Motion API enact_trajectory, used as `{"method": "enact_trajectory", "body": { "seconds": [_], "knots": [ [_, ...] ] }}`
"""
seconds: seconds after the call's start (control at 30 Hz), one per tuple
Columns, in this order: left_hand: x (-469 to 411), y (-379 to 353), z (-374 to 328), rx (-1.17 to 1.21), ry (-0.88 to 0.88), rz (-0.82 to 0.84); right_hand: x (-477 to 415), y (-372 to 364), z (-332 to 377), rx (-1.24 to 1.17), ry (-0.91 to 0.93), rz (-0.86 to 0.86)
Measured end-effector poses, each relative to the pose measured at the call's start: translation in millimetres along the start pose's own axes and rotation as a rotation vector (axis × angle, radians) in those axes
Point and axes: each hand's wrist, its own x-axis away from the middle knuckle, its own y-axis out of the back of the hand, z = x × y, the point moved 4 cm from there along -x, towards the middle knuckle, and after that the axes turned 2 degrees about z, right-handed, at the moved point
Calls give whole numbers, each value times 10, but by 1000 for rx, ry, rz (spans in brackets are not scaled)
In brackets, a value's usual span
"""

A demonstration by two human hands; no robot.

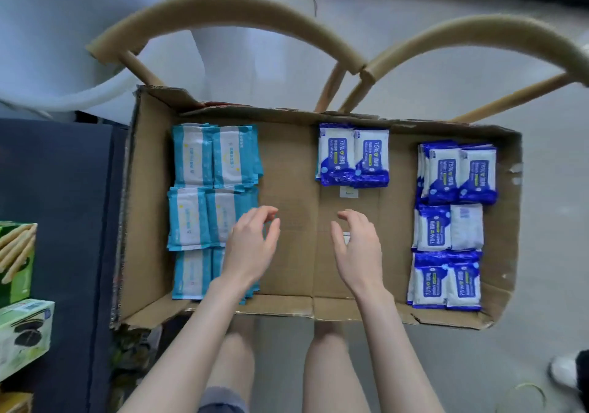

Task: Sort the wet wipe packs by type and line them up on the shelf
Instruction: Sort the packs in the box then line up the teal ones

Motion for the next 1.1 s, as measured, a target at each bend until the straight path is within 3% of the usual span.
{"method": "enact_trajectory", "body": {
  "seconds": [0.33, 0.73, 0.87, 1.0, 1.1],
  "knots": [
    [-278, -1167, -733, 96, 197, -10, -596, 593, -1033, 13, -6, 104],
    [-1330, -1472, -785, 137, 345, -120, -1756, 570, -1077, -27, 9, 117],
    [-1642, -1603, -644, 137, 440, -139, -2028, 390, -1122, -94, -82, 37],
    [-1818, -1683, -526, 101, 481, -136, -2215, 204, -1250, -260, -289, 33],
    [-1866, -1678, -466, 189, 480, -170, -2267, 139, -1298, -288, -276, 11]
  ]
}}
